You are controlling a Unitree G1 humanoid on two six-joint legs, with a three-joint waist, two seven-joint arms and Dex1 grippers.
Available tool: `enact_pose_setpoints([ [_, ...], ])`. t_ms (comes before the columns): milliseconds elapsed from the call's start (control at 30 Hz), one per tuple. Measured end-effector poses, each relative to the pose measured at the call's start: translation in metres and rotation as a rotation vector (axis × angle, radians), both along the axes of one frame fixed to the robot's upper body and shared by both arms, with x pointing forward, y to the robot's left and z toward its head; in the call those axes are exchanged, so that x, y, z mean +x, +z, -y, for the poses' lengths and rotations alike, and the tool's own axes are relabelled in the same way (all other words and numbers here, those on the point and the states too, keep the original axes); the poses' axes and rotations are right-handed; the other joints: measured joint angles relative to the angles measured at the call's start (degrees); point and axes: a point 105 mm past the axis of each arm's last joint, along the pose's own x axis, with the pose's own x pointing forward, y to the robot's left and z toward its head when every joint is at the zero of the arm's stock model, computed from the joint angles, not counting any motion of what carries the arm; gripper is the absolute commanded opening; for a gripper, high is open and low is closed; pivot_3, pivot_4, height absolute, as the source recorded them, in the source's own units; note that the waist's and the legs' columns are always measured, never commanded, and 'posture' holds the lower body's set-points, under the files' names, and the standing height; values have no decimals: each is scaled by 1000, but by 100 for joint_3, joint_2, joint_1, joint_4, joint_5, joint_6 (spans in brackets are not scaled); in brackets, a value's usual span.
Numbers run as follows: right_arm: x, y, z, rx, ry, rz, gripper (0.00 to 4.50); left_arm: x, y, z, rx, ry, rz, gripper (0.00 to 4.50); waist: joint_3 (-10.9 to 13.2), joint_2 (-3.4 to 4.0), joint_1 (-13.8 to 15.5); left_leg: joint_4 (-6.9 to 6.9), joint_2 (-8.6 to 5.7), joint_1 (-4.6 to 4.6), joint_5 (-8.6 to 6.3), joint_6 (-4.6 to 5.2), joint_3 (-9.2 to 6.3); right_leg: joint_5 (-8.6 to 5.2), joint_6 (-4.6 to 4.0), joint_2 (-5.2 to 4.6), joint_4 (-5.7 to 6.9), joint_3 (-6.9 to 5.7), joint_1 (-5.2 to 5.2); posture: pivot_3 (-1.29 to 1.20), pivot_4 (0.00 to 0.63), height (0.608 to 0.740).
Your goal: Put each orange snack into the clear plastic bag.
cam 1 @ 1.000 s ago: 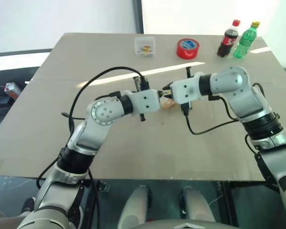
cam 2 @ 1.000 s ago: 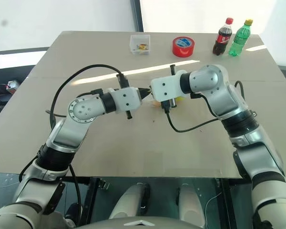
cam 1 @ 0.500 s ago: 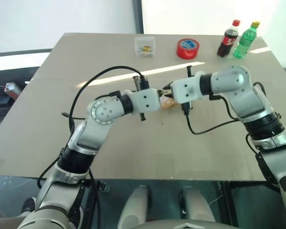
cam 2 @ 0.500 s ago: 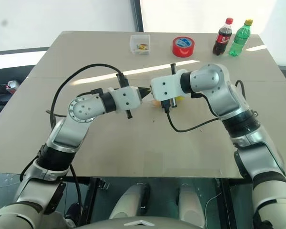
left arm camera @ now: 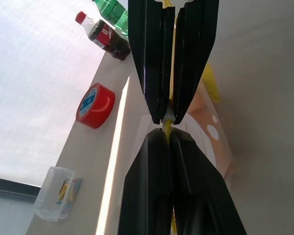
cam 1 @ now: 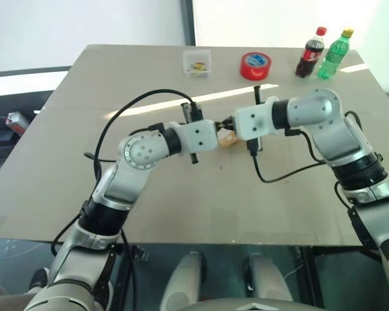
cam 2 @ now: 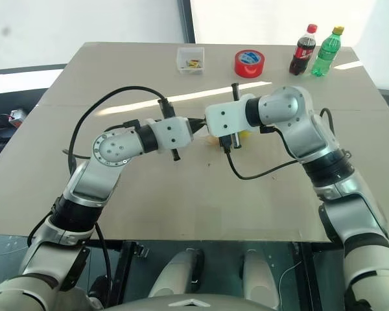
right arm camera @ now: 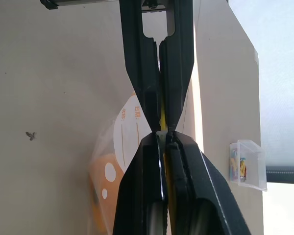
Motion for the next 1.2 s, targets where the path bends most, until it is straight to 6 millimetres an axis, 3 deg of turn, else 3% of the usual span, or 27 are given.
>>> enact_pose_setpoints([
  [133,4,1,12,-27,-33,14,27,1,0,-2,15,0,11,0,0,0,1,0,0,0,0,0,0,0,0,0,0,0,0,0,150,740],
  [300,24,3,56,-94,-183,29,27,2,-1,-4,24,2,14,0,0,1,6,1,-1,0,0,0,4,0,0,-1,-1,1,0,0,150,740],
  [500,38,5,90,-134,-312,53,27,1,0,-4,25,-5,20,0,0,1,-11,0,1,0,0,0,8,0,0,-1,-1,4,-1,0,150,740],
  [700,43,8,98,-128,-356,84,27,3,-1,-5,27,-3,17,0,0,1,-9,0,1,0,0,1,9,0,0,-1,-1,5,-1,0,150,740],
  [833,50,14,99,-90,-371,144,27,17,3,-10,35,27,31,0,1,0,-1,2,0,0,0,0,16,0,0,-1,1,4,-1,0,150,740],
  [933,63,42,93,-2,-396,280,27,46,35,-17,6,110,144,0,5,-1,-6,3,-2,-4,1,0,21,0,0,1,7,3,-7,0,150,740],
  [1067,62,77,94,81,-395,390,27,58,73,-20,-114,150,235,0,4,-1,1,-3,-3,-6,12,-21,20,0,1,-3,-8,5,-6,0,150,740],
  [1133,61,78,94,98,-389,379,27,58,73,-21,-129,147,227,0,4,-1,-2,-6,-5,-12,12,-23,29,-1,1,-6,-11,6,-10,0,150,740],
  [1200,56,69,96,110,-380,316,27,56,61,-21,-119,129,185,0,4,-1,-1,-10,-5,-17,12,-22,33,-1,1,-6,-14,7,-15,0,150,740],
])
